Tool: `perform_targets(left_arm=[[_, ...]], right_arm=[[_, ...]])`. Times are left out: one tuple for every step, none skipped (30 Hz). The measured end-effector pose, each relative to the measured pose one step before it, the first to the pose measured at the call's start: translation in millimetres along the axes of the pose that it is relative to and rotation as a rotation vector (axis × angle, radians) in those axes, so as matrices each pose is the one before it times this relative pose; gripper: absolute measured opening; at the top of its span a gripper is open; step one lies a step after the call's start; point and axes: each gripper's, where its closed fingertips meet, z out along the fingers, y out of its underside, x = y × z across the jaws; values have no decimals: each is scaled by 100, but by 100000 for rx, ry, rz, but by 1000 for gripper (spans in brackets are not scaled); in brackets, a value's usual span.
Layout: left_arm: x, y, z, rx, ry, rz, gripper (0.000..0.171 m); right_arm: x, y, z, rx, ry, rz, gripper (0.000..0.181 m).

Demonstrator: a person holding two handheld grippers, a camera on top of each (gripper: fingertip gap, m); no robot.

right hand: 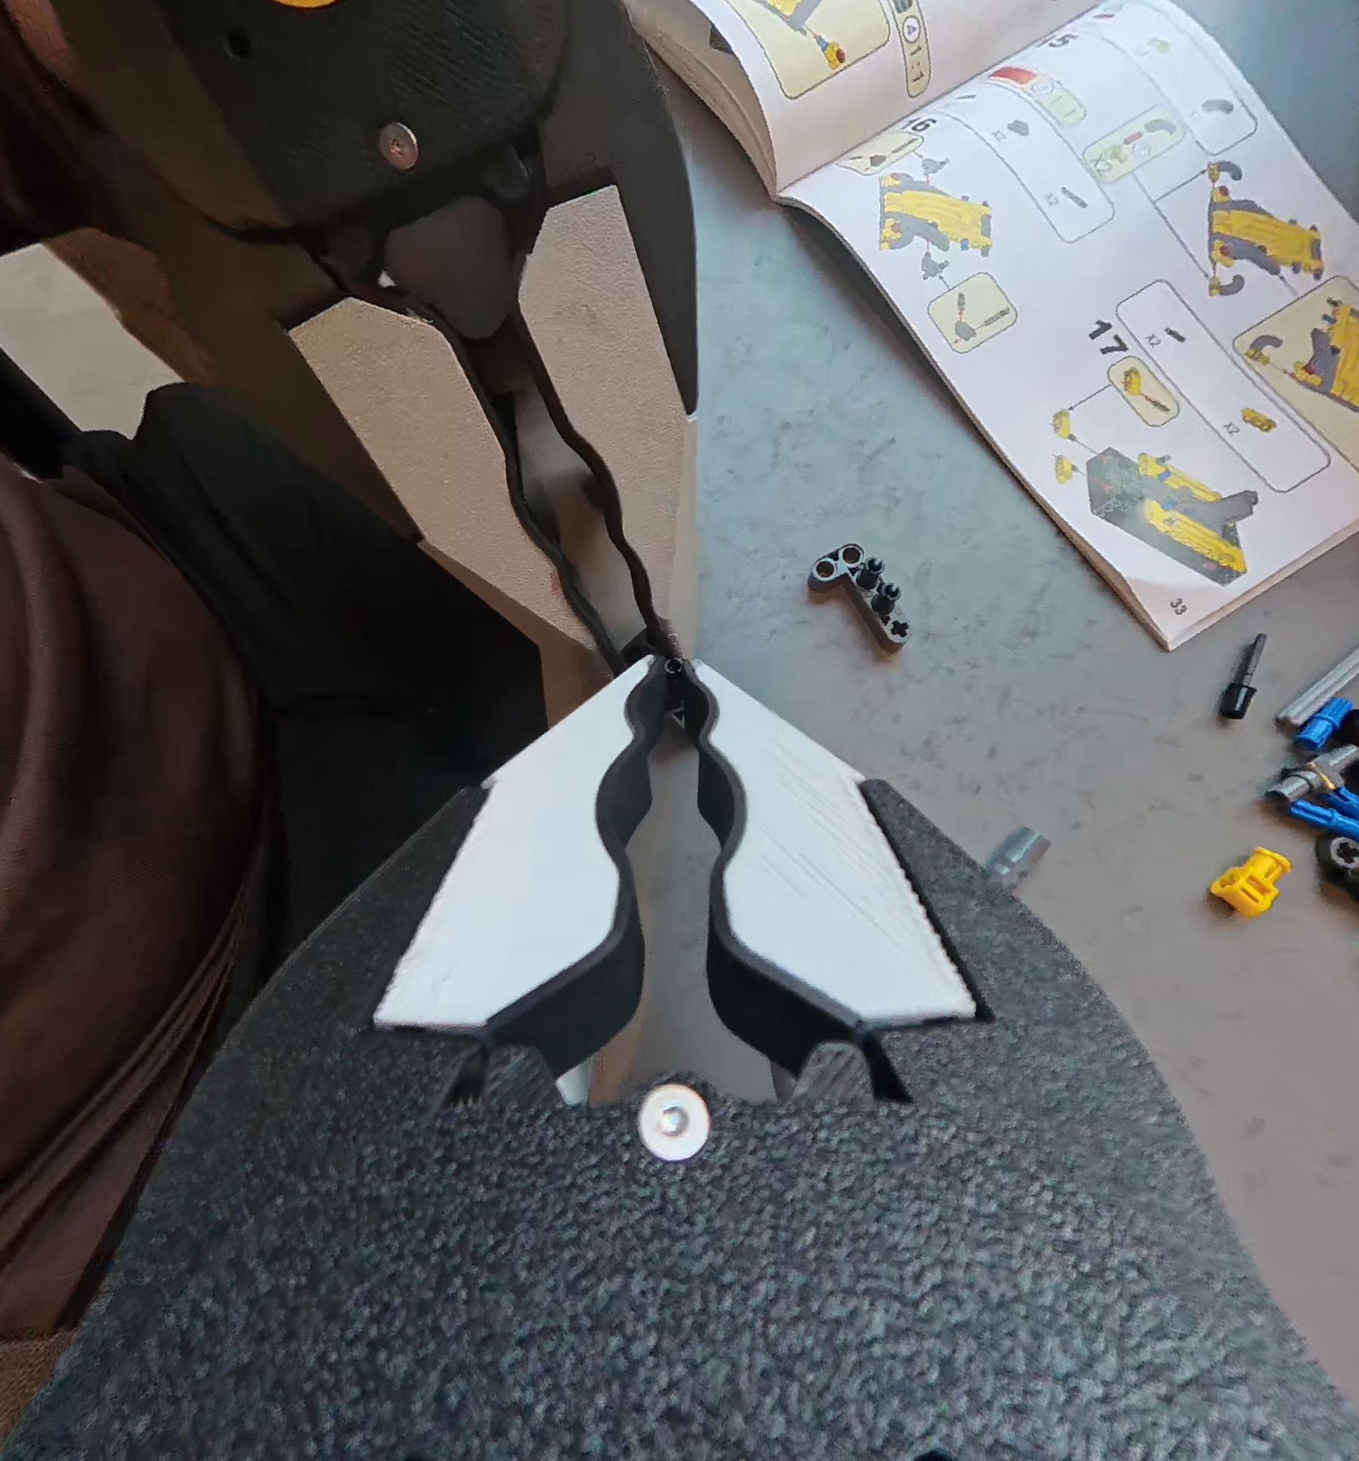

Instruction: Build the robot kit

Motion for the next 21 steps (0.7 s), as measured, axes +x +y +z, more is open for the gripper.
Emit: perform_targets(left_arm=[[0, 4, -7, 21, -71, 93, 8], [4, -6, 2, 40, -138, 187, 7], [0, -1, 13, 33, -116, 164, 7], [4, -4, 3, 14, -45, 54, 8], [-5, 1, -2, 3, 36, -55, 7], [0, 2, -2, -4, 57, -82, 8], [-2, 2, -2, -1, 45, -73, 8], [0, -4, 5, 4, 27, -62, 7], [-8, 2, -2, 1, 20, -48, 7], [3, 3, -2, -7, 73, -89, 7], [-2, -4, 6, -8, 121, -159, 8], [4, 0, 1, -13, 119, -139, 8], [1, 3, -3, -8, 61, -88, 8], [-6, 6, 7, 10, -50, -17, 8], [-7, 2, -4, 9, -71, 76, 7], [1, -9, 9, 15, -86, 90, 7], [-3, 2, -4, 10, -56, 43, 7], [-16, -2, 1, 15, -113, 1, 7], [-4, -4, 3, 17, -118, 26, 8], [-10, 2, -3, 14, -113, 42, 8], [-17, -4, 3, 19, -199, 41, 8]], right_arm=[[-4, 12, -42, 1495, 153, -776, 3], [8, 28, -77, 1817, 143, -892, 3], [2, 24, -71, 1677, 74, -759, 3], [-37, 55, -112, 1376, 16, -1402, 3], [-45, 95, -166, 936, 309, -1942, 3], [-30, 149, -200, 362, 798, -1904, 3], [-10, 208, -178, -212, 921, -1189, 3], [7, 227, -123, -572, 790, -307, 3], [45, 232, -45, -966, 917, 19, 3], [0, 105, 0, -547, 889, -537, 3], [-43, -14, 33, -259, 542, -572, 3], [-7, 9, 60, -910, 704, -638, 3], [-2, -26, 43, -1089, 968, -1359, 3], [-10, -33, -5, -1432, 759, -1532, 3], [-9, -5, -20, -1936, 121, -891, 3], [-24, -76, -80, -1735, -652, 21, 3], [-190, -139, -126, -1517, -2477, 1244, 3], [-354, -95, -145, -2238, -4205, 2761, 3], [-20, -114, -149, -2187, -1704, 2257, 3], [281, -184, -183, -1229, 1037, 478, 3], [254, -141, -168, -937, 1190, 112, 3]])
